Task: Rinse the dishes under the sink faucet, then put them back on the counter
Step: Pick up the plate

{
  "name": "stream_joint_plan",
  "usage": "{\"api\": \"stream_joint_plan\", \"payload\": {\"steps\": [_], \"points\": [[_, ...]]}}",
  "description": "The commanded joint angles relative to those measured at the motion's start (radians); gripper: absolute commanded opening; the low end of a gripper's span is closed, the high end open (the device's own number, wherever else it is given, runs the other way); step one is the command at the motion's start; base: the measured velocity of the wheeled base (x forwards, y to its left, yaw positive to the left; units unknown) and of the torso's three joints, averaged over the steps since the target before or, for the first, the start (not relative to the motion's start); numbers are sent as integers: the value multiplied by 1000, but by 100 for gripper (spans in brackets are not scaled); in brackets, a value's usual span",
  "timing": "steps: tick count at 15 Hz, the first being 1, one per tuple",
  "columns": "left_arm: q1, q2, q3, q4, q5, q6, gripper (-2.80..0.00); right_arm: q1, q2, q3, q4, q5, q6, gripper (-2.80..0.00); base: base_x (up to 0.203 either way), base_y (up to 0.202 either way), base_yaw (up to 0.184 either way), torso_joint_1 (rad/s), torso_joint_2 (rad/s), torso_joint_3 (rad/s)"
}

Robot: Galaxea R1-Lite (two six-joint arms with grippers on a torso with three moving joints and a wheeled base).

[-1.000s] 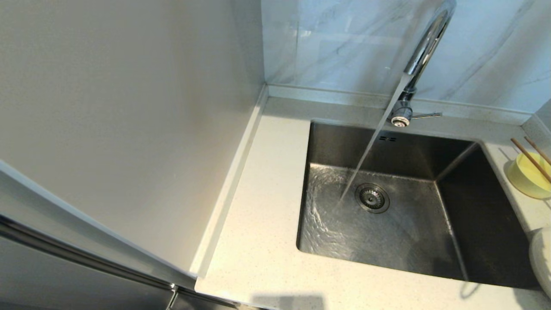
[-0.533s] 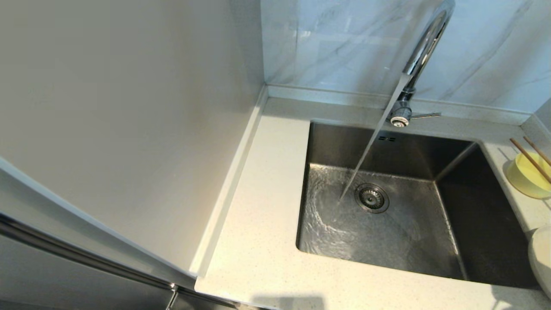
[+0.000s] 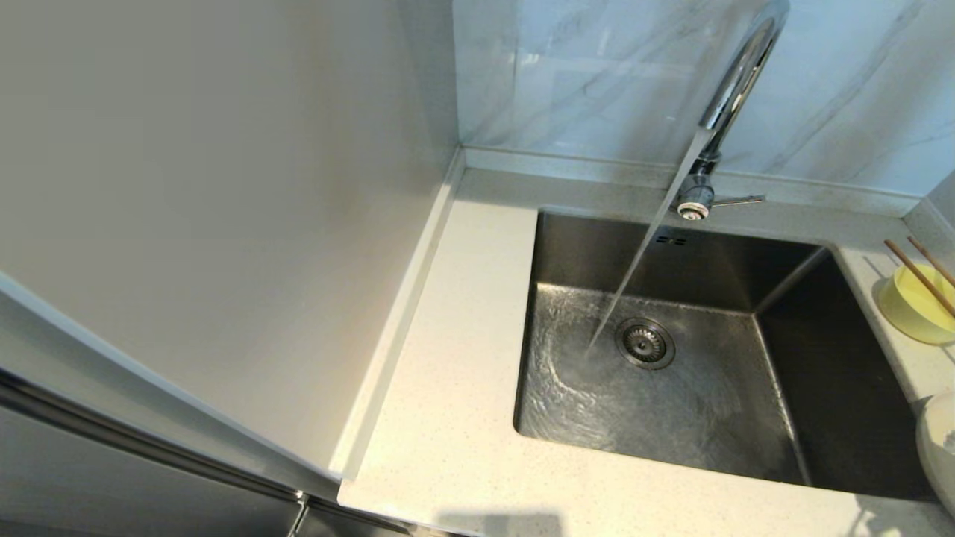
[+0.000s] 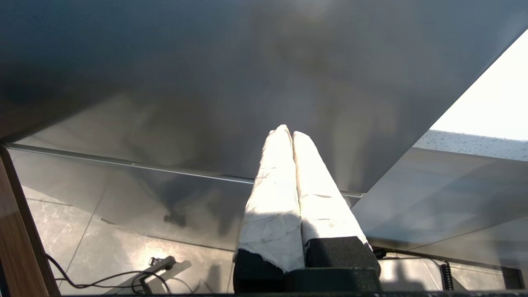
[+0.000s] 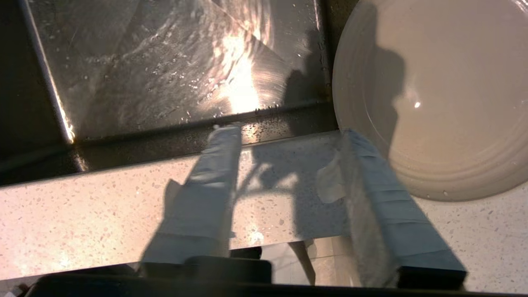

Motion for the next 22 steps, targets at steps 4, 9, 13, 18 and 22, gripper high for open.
{"api": "stream_joint_plan", "payload": {"steps": [4,9,13,18,22], "points": [[0,0,0,0,-1,0,-280,3,106,49,1,-72,-41,0,0,0,0,0,0,0],[0,0,0,0,-1,0,-280,3,166,86,-39,-132,-97,0,0,0,0,0,0,0],[0,0,0,0,-1,0,-280,3,252,143,-203,-137,-96,0,0,0,0,0,0,0],[0,0,0,0,-1,0,-280,3,333,170,-355,-203,-103,0,0,0,0,0,0,0],[0,0,0,0,0,0,-280,3,345,169,-358,-206,-105,0,0,0,0,0,0,0]]}}
